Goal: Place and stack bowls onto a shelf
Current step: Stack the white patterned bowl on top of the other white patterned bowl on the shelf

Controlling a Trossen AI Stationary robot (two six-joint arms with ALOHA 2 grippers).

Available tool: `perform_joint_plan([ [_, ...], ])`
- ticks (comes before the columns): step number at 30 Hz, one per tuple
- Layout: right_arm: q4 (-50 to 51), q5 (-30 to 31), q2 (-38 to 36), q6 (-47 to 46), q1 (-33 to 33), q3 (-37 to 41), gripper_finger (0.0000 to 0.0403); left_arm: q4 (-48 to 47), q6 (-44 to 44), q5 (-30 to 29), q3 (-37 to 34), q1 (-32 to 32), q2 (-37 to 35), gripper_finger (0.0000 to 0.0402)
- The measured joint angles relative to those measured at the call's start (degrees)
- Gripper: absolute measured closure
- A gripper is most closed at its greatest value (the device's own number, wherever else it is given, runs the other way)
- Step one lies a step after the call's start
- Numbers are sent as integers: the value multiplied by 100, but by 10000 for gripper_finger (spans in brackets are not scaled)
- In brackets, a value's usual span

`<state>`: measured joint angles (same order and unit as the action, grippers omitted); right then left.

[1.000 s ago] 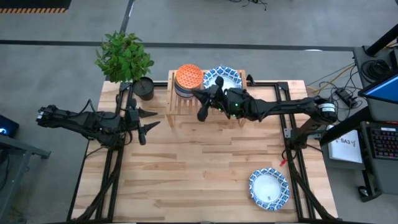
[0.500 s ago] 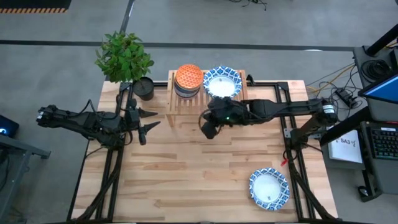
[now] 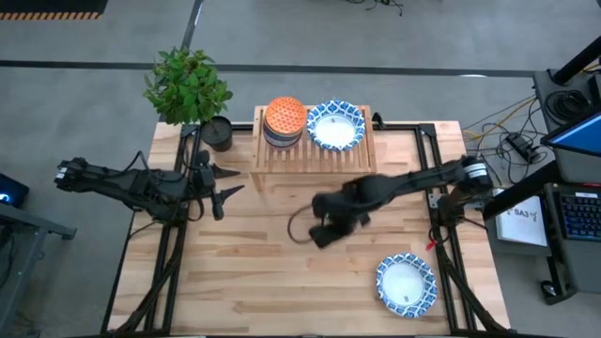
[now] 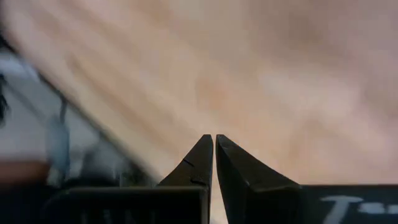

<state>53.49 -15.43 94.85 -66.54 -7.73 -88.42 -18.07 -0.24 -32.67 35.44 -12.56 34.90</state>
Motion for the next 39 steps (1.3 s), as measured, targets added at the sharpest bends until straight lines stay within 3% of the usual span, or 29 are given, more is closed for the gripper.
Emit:
perform_joint_plan([
  [3,427,-1090,291,-471,-318,-2,392,-2,39,0,0,0,38,239],
  [5,825,-1315,405,-688,-577,-2,392,-4,60,2,0,0,61,239],
  [10,1590,-987,689,-1485,-1170,11,392,-1,63,0,0,0,107,239],
  [14,1646,-950,922,-2127,-1562,14,380,-1,64,2,0,0,134,239],
  [24,1652,-1007,1326,-3170,-2351,11,266,93,100,4,0,0,154,239],
  [32,1685,-962,1864,-3216,-2565,50,210,208,-26,17,0,1,161,239],
  [36,1650,-1010,2240,-2721,-2565,54,213,208,-47,20,0,0,160,239],
  [39,1626,-1383,2436,-2338,-2511,36,239,208,-38,20,0,0,159,239],
])
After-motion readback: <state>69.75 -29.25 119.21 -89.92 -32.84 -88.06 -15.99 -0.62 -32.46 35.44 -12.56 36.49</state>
